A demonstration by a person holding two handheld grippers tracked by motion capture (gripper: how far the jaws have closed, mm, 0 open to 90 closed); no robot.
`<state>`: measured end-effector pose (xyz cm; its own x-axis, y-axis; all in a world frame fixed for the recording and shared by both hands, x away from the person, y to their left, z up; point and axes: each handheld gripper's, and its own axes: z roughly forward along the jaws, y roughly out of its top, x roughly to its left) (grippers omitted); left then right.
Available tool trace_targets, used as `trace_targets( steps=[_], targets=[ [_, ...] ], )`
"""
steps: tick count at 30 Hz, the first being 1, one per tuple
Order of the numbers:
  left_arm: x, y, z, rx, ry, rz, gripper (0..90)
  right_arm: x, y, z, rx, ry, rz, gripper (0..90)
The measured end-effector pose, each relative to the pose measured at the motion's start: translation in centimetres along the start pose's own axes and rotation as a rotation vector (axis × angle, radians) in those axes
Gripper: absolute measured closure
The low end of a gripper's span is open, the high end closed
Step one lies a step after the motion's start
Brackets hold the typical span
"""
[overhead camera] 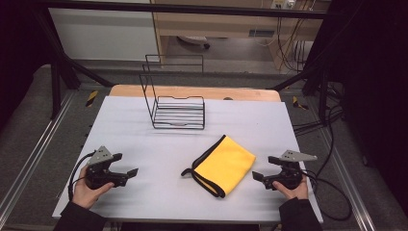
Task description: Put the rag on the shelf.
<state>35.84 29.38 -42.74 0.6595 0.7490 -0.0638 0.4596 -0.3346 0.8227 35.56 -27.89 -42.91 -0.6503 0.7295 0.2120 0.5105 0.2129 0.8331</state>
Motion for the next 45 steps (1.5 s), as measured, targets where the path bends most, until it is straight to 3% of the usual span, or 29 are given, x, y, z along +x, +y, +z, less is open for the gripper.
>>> trace_targets(
  steps=[8, 28, 36, 42, 45],
  targets=[
    [-0.2, 0.1, 0.1, -0.004, -0.002, -0.007, 10.5, 0.1, 0.0, 0.0, 0.0, -0.006, 0.006, 1.5],
    [-3.7, 2.4, 2.7, 0.047, -0.06, 0.013, 14.5, 0.6, 0.2, 0.6, 0.028, -0.031, 0.011, 1.5],
    [-6.6, 5.1, 5.2, 0.073, -0.092, 0.036, 18.0, 0.7, 0.2, 0.8, 0.035, -0.038, 0.005, 1.6],
    [-8.2, 6.7, 7.0, 0.088, -0.112, 0.034, 22.1, 0.8, 0.2, 0.8, 0.037, -0.04, 0.007, 1.6],
    [-9.2, 7.7, 8.7, 0.101, -0.136, 0.023, 24.3, 0.8, 0.2, 0.8, 0.037, -0.039, 0.006, 1.6]
  ],
)
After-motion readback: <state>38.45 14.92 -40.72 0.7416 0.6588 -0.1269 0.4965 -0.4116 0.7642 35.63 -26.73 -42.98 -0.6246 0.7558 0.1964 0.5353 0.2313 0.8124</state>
